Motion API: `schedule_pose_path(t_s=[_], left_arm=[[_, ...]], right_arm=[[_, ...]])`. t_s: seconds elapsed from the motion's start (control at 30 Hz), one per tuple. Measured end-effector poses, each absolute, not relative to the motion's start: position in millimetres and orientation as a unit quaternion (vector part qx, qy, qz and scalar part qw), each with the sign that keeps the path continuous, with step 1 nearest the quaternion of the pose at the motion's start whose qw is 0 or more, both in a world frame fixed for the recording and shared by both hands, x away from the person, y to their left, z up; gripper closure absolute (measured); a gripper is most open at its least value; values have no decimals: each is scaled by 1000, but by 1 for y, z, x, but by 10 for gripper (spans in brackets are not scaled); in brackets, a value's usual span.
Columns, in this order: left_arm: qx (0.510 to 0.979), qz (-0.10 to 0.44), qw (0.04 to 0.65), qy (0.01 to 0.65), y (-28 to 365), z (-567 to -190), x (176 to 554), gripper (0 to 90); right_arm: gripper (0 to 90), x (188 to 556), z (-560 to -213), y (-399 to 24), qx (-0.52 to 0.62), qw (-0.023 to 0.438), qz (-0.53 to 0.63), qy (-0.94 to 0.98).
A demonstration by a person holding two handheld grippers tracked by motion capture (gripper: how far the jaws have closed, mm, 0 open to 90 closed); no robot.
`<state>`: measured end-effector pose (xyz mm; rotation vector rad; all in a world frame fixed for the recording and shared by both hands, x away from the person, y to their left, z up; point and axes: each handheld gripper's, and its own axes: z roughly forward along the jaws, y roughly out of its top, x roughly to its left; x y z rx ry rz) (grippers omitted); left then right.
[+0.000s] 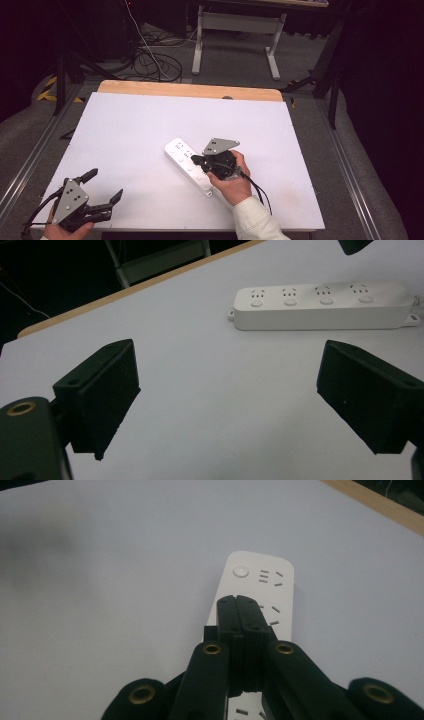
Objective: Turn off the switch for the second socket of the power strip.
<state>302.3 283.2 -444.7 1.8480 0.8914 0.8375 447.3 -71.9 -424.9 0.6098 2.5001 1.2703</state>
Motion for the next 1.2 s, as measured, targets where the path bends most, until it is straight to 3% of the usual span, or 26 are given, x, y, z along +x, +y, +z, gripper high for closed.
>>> schedule_pose_path(t_s=[1.2], left_arm=[[747,338,445,359,282,-445,302,104]], right_arm=[[900,454,-457,-51,215,130,399,882]])
